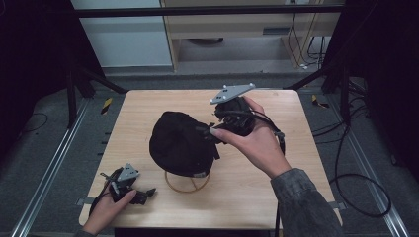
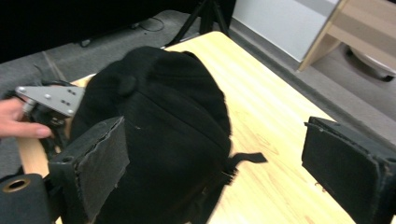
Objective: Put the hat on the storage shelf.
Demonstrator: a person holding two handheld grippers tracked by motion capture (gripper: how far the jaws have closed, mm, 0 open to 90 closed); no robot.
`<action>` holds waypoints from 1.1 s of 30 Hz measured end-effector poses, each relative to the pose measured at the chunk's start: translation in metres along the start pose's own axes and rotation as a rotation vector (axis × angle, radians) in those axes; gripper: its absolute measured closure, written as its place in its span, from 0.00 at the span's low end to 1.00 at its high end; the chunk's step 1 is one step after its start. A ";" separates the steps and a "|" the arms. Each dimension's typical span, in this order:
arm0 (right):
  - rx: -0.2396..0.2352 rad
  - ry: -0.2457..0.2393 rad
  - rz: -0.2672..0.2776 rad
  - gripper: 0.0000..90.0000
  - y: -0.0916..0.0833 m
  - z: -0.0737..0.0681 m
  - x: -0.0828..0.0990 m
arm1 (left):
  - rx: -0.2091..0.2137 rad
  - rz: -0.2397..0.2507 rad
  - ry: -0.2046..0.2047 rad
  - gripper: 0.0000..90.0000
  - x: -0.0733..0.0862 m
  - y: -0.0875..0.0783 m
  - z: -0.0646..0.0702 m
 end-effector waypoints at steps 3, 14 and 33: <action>0.019 0.011 0.003 0.08 -0.005 0.009 0.005 | 0.000 -0.001 0.001 0.00 0.000 0.000 0.000; 0.059 0.069 0.021 0.08 -0.023 0.032 0.028 | 0.000 -0.001 0.001 0.00 0.000 0.000 0.000; 0.138 0.083 0.022 0.12 -0.048 0.040 0.078 | 0.001 -0.004 0.001 0.00 0.000 0.000 0.000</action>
Point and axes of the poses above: each handheld gripper's, and its own axes: y roughly forward along the jaws, x roughly out of its underside, z roughly to its right, the point moved 8 cm from there along y, roughly forward along the jaws, and after that the axes turned 3 degrees about -x, right-handed, at the moved point
